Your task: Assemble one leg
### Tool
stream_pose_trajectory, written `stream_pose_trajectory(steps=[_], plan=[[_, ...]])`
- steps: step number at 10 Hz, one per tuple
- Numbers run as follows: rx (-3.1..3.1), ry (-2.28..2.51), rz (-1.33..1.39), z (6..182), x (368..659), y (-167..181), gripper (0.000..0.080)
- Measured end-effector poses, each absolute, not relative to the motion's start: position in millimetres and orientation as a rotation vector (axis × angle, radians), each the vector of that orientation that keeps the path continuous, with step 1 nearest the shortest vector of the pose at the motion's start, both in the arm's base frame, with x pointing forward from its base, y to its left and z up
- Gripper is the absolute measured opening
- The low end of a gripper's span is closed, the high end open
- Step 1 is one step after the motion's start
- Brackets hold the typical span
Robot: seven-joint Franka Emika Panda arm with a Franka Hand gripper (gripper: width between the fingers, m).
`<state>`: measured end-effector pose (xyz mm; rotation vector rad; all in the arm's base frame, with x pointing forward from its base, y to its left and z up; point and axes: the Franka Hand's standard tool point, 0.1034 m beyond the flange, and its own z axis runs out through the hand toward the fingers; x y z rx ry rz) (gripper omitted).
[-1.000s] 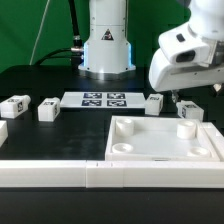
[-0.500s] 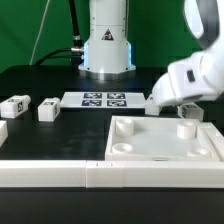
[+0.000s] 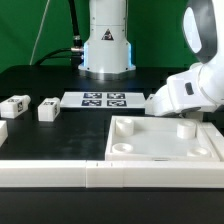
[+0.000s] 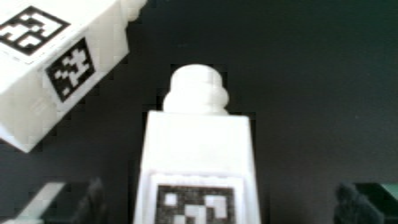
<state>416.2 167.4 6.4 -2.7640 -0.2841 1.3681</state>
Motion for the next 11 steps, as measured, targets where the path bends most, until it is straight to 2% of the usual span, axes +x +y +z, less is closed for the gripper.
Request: stream_pose_trajectory(steps=[3,4,5,6,7,10,11], plan=[[-2.762,-0.284,1.367,6.2,416.2,167.5,0.0630],[-2.762,-0.284,1.367,6.2,416.2,167.5,0.0456],[-2.762,-0.284,1.368,6.2,416.1,167.5,0.0322],[-2.761,-0.284,1.369,6.3,416.1,167.4,0.0322],[-2.761,-0.284,1.369,6.2,416.1,167.5,0.0285],[-2.762,-0.284,1.368,6.3,416.1,167.5,0.0285],[-2.754,-0.284,1.384,11.4,415.6,166.8,0.0285]])
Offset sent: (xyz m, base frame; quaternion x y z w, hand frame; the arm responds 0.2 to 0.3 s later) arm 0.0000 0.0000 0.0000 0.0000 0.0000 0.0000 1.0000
